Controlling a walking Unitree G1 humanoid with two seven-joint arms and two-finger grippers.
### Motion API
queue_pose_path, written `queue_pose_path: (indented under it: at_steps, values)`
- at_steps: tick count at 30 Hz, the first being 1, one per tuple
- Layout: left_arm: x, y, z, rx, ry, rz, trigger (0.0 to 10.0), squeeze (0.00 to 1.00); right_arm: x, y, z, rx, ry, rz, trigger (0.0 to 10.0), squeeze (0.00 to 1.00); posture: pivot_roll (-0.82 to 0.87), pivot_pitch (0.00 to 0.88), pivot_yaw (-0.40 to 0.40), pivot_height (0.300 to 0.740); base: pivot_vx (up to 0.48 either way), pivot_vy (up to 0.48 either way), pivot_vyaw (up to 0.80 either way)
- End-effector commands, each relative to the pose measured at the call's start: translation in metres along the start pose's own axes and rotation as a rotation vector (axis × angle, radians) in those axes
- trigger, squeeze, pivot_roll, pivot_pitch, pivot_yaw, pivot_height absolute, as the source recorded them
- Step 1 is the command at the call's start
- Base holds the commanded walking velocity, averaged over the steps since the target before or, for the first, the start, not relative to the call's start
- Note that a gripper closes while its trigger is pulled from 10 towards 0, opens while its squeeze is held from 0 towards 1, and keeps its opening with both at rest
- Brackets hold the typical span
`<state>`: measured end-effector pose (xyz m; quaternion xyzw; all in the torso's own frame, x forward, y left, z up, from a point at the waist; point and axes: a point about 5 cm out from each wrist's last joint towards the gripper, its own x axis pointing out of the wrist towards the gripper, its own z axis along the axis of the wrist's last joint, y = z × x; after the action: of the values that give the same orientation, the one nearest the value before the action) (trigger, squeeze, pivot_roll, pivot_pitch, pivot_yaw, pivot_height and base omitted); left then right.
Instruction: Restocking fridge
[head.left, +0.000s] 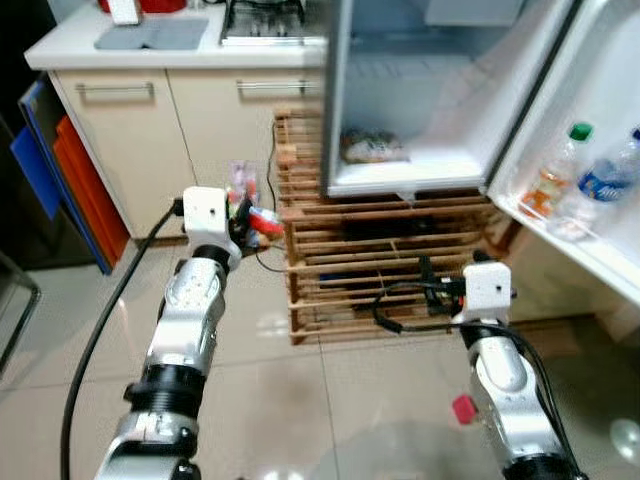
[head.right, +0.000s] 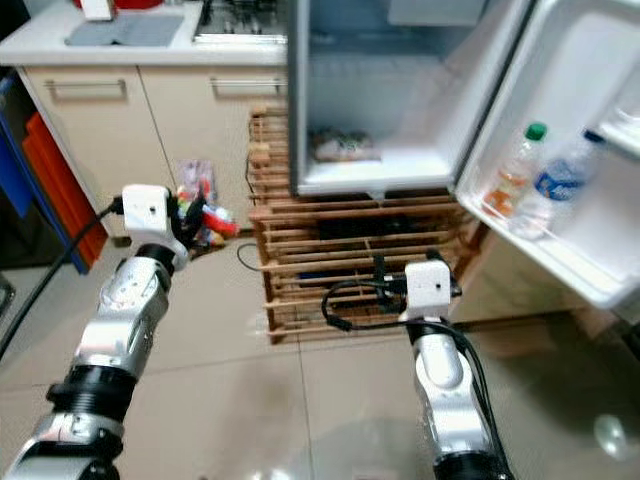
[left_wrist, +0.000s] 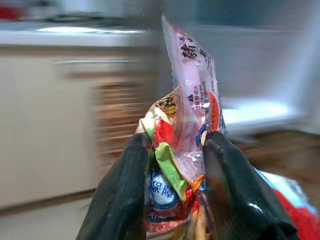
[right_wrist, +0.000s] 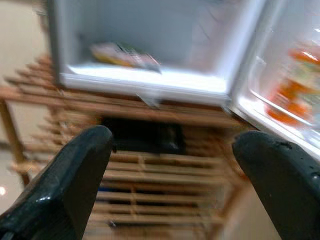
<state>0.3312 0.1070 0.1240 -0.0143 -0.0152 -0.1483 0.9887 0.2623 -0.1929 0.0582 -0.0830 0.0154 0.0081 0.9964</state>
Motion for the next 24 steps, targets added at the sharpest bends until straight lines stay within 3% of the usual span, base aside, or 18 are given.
queue_pose_path:
  at_steps: [1,22,24]
  values:
    - [0.0025,0.0022,0.0199,0.037,-0.090,-0.025,10.0,0.00,0.0033,0.0064,0.0067,0.019,-0.028,0.028,10.0,0.00,-0.12,0.000,0.024,0.740,0.480,0.000,0.00]
    - [0.0085,-0.0012,0.0225,0.032,-0.089,-0.076,10.0,0.00,0.0061,0.0068,0.0103,0.022,-0.030,0.013,10.0,0.00,-0.13,0.000,0.026,0.740,0.480,0.000,0.00]
    - [0.0080,-0.0002,0.0246,0.066,-0.105,-0.078,10.0,0.00,0.0065,0.0082,0.0113,0.018,-0.033,0.018,10.0,0.00,-0.14,0.000,0.029,0.740,0.480,0.000,0.00]
